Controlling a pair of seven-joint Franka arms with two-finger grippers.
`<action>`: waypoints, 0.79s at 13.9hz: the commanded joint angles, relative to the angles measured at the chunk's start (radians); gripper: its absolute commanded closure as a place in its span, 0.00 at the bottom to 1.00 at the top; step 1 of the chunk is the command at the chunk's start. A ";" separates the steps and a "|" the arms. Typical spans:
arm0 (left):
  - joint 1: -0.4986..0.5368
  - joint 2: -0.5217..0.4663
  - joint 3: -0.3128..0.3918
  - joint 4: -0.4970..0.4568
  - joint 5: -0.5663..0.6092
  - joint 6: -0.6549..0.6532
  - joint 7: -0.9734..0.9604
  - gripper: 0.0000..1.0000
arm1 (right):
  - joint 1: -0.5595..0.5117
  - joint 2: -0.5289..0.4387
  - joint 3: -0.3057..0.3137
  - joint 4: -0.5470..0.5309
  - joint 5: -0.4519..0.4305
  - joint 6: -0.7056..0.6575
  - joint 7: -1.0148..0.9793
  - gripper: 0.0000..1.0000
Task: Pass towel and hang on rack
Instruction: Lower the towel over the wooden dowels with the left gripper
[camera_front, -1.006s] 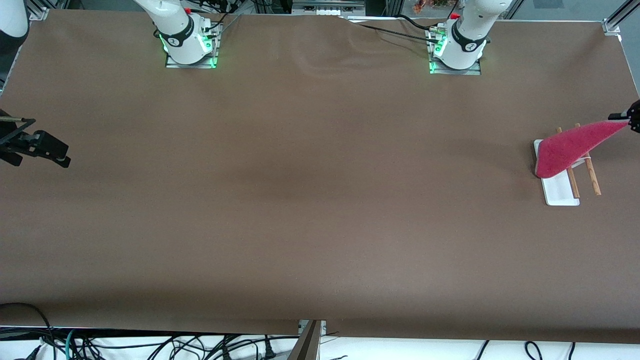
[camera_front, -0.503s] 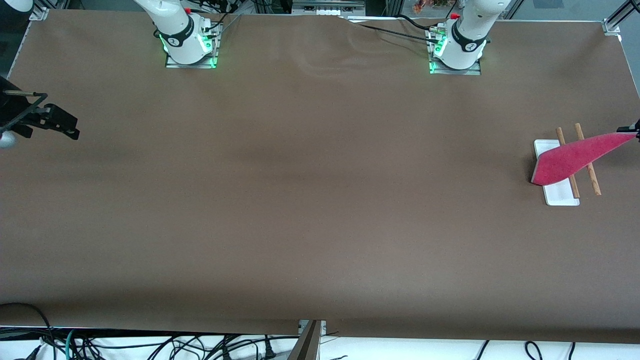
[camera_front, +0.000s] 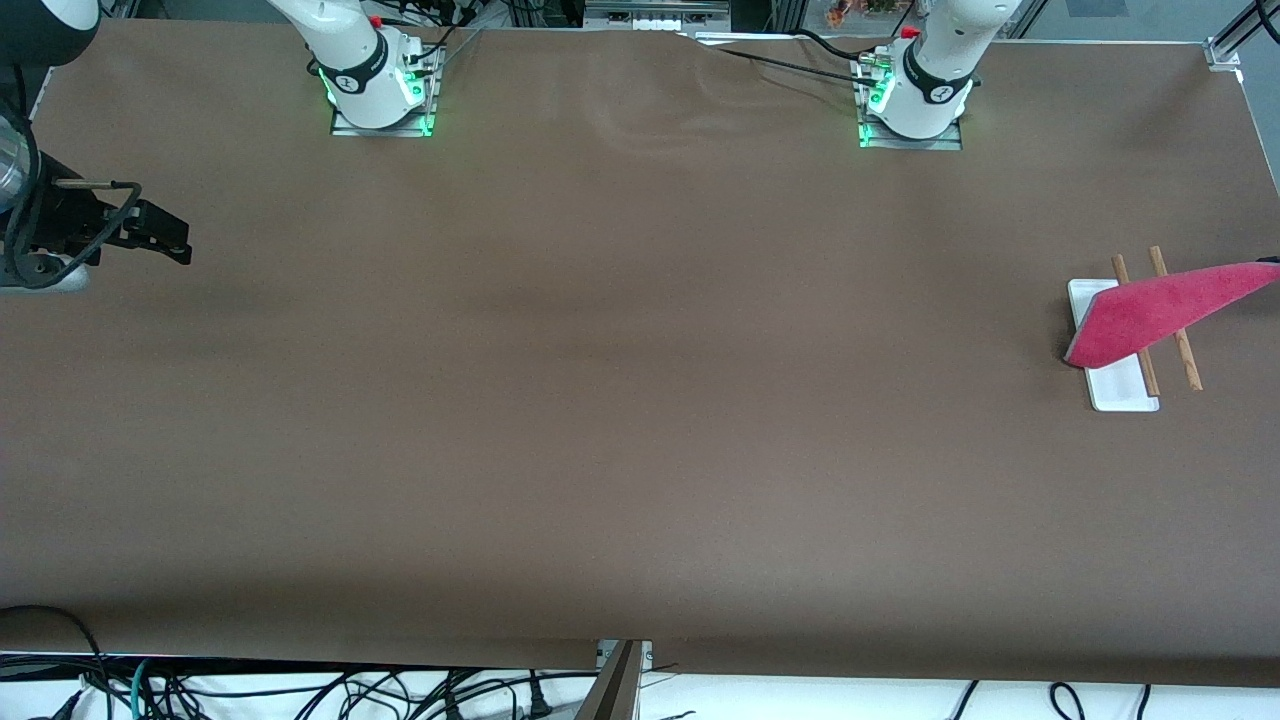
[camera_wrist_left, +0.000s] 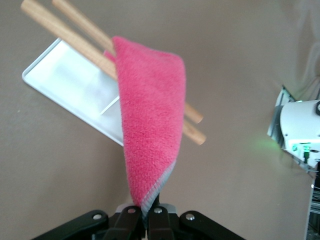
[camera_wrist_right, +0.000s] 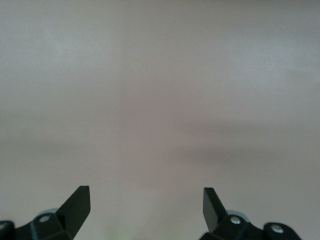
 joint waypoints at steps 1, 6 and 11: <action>-0.020 0.027 0.016 0.026 0.031 0.057 0.057 1.00 | 0.001 -0.011 -0.005 0.004 0.025 -0.009 -0.022 0.00; -0.019 0.058 0.042 0.032 0.026 0.152 0.101 0.00 | 0.005 0.013 -0.002 0.038 0.026 -0.002 -0.031 0.00; -0.028 0.058 0.052 0.069 0.026 0.186 0.098 0.00 | 0.005 0.032 -0.002 0.061 0.026 0.000 -0.028 0.00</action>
